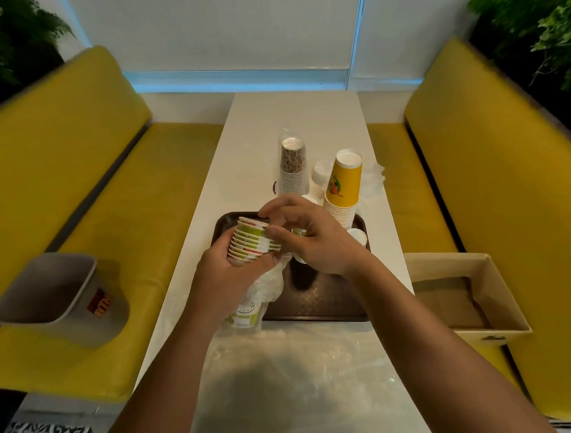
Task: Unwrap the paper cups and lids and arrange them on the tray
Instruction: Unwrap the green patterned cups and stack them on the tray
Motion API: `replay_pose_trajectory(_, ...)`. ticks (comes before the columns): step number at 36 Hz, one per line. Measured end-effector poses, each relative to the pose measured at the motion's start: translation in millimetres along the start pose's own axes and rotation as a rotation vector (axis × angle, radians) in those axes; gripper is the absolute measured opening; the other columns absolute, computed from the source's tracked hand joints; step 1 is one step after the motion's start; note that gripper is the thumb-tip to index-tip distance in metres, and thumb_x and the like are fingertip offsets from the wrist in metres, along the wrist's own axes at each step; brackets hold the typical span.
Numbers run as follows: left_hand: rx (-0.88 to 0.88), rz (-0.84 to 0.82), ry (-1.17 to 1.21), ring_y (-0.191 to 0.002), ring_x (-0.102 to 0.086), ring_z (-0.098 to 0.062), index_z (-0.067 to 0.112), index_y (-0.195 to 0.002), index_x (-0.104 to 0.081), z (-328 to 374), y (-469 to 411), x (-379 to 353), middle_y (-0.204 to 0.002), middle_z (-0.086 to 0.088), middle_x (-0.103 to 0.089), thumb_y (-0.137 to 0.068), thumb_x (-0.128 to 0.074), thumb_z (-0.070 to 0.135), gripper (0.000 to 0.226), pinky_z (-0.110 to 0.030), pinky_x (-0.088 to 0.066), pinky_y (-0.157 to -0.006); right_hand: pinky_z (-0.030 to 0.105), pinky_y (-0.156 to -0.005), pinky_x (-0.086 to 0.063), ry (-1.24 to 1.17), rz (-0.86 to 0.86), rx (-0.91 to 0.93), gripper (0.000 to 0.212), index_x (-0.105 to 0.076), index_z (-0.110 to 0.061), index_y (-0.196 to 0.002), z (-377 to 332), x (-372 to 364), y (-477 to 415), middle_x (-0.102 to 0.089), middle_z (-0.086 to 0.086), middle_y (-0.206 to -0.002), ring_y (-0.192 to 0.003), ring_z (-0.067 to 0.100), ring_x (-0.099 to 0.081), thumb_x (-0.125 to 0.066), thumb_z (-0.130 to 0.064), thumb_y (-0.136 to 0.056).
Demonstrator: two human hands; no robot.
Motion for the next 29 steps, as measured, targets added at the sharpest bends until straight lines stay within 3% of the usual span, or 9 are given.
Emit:
replay_pose_trajectory(5, -0.015, -0.011, 0.019, -0.090, -0.074, -0.009, 0.033, -0.120, -0.068, 7, 10, 0, -0.100, 0.013, -0.076, -0.076, -0.090, 0.042, 0.050, -0.036, -0.063, -0.082, 0.038, -0.095, -0.060, -0.105, 0.210, -0.052, 0.020, -0.063, 0.000, -0.092, -1, 5, 1, -0.057, 0.004, -0.132, -0.122, 0.011, -0.061, -0.059, -0.015, -0.105)
replay_pose_trajectory(8, -0.013, 0.002, 0.041, -0.093, -0.074, -0.010, 0.033, -0.121, -0.068, 6, 13, 2, -0.101, 0.012, -0.076, -0.076, -0.091, 0.039, 0.051, -0.037, -0.062, -0.085, 0.047, -0.104, -0.054, -0.159, 0.339, -0.148, 0.027, -0.064, -0.003, -0.101, 1, 14, 1, -0.062, 0.000, -0.133, -0.131, 0.017, -0.059, -0.053, -0.026, -0.106)
replay_pose_trajectory(11, -0.014, 0.018, 0.055, -0.097, -0.073, -0.008, 0.033, -0.125, -0.067, 6, 13, 5, -0.104, 0.015, -0.075, -0.078, -0.091, 0.036, 0.053, -0.039, -0.062, -0.089, 0.052, -0.106, -0.055, -0.288, 0.324, -0.274, 0.029, -0.064, -0.009, -0.114, 4, 22, 5, -0.063, 0.002, -0.141, -0.125, 0.019, -0.065, -0.050, -0.033, -0.109)
replay_pose_trajectory(15, -0.007, 0.033, 0.078, -0.097, -0.073, -0.007, 0.034, -0.122, -0.068, 7, 14, 7, -0.105, 0.016, -0.076, -0.077, -0.090, 0.039, 0.050, -0.040, -0.062, -0.090, 0.050, -0.104, -0.055, -0.391, 0.227, -0.282, 0.016, -0.052, -0.021, -0.094, 7, 24, 12, -0.067, 0.000, -0.138, -0.125, 0.021, -0.066, -0.063, -0.027, -0.103)
replay_pose_trajectory(18, 0.030, 0.049, 0.102, -0.102, -0.073, -0.012, 0.036, -0.125, -0.067, 3, 12, 9, -0.108, 0.014, -0.075, -0.070, -0.092, 0.052, 0.062, -0.044, -0.062, -0.093, 0.038, -0.083, -0.061, -0.504, 0.151, -0.299, 0.035, -0.042, -0.019, -0.117, 2, 25, 18, -0.066, 0.008, -0.133, -0.110, 0.020, -0.073, -0.070, -0.009, -0.098)
replay_pose_trajectory(21, 0.048, 0.075, 0.114, -0.106, -0.072, -0.016, 0.038, -0.130, -0.064, 1, 10, 10, -0.113, 0.012, -0.074, -0.057, -0.086, 0.066, 0.081, -0.045, -0.062, -0.092, 0.046, -0.091, -0.062, -0.442, -0.017, -0.339, 0.091, -0.020, -0.039, -0.155, 2, 28, 24, -0.058, 0.008, -0.139, -0.115, 0.025, -0.072, -0.076, -0.004, -0.093)
replay_pose_trajectory(23, 0.052, 0.079, 0.114, -0.106, -0.072, -0.017, 0.037, -0.132, -0.063, 1, 9, 10, -0.115, 0.010, -0.072, -0.059, -0.086, 0.064, 0.081, -0.046, -0.063, -0.092, 0.049, -0.097, -0.060, -0.366, -0.120, -0.331, 0.110, -0.007, -0.052, -0.160, 1, 27, 25, -0.052, 0.008, -0.150, -0.124, 0.026, -0.068, -0.078, -0.003, -0.091)
replay_pose_trajectory(26, 0.068, 0.078, 0.112, -0.105, -0.072, -0.018, 0.035, -0.134, -0.062, 0, 6, 7, -0.115, 0.009, -0.072, -0.071, -0.090, 0.054, 0.071, -0.046, -0.062, -0.092, 0.034, -0.097, -0.059, -0.291, -0.178, -0.267, 0.115, -0.003, -0.052, -0.161, 0, 23, 23, -0.050, 0.000, -0.151, -0.126, 0.019, -0.066, -0.076, 0.003, -0.091)
replay_pose_trajectory(29, 0.089, 0.078, 0.126, -0.102, -0.073, -0.015, 0.037, -0.132, -0.063, -1, 6, 7, -0.112, 0.010, -0.073, -0.067, -0.089, 0.057, 0.073, -0.044, -0.063, -0.090, 0.031, -0.095, -0.059, -0.256, -0.084, -0.221, 0.105, -0.015, -0.047, -0.159, 2, 23, 15, -0.049, 0.008, -0.149, -0.123, 0.020, -0.066, -0.076, 0.003, -0.091)
Point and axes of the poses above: each hand's wrist, its own y-axis away from the middle knuckle, its own x-axis out of the back of the hand, z = x × y, the point moved 1 cm from there along -y, towards the middle knuckle
